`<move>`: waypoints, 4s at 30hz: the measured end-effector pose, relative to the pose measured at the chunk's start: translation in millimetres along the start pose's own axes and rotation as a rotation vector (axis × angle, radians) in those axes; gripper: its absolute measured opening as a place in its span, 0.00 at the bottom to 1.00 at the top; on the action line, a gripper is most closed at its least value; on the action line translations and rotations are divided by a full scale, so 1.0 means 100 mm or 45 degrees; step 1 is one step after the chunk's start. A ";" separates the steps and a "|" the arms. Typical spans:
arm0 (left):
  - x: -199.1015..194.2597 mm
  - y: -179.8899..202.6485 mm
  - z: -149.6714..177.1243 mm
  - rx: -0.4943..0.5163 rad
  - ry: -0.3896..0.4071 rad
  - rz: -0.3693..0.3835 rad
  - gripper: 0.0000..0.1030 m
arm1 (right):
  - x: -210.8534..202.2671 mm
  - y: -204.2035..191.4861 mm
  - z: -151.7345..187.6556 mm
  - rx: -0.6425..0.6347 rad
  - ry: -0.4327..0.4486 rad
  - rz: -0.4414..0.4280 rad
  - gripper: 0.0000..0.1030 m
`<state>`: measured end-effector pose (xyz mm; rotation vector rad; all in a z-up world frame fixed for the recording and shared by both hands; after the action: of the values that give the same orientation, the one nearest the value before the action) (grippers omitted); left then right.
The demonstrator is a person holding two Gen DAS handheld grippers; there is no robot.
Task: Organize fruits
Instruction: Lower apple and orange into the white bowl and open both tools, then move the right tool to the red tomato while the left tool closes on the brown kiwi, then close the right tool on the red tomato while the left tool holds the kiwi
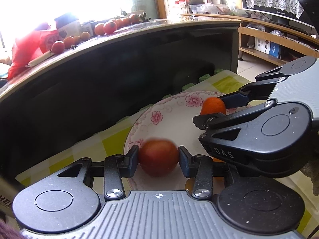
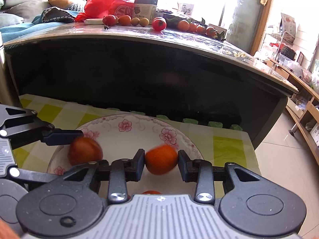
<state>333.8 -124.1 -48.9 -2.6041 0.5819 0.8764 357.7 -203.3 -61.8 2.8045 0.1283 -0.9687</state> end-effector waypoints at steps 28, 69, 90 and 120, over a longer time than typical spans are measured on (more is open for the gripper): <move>-1.03 -0.29 0.36 -0.028 -0.002 -0.017 0.59 | -1.15 -0.50 0.44 -0.056 -0.023 -0.184 0.45; -0.78 0.12 0.82 0.075 -0.084 0.226 0.62 | -0.94 -0.45 1.06 0.016 -0.260 -0.290 0.35; -0.95 0.42 1.06 0.115 -0.123 0.209 0.32 | -1.14 -0.39 1.17 0.028 -0.261 -0.208 0.35; -1.36 0.54 1.45 -0.043 -0.053 0.085 0.43 | -1.37 -0.47 1.48 -0.006 -0.186 -0.142 0.35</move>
<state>137.0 -71.3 -82.2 -2.6029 0.6521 0.9666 154.5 -188.9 -98.5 2.7356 0.2691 -1.1920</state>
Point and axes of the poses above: each gripper's, at about its wrist camera, not at the fingertips, and x roughly the way its jaws point, y to its right, z to its underside, the point moved 6 cm from there along x, roughly the way its jaws point, and after that the axes turned 1 degree about -z, right-handed, at the moved point
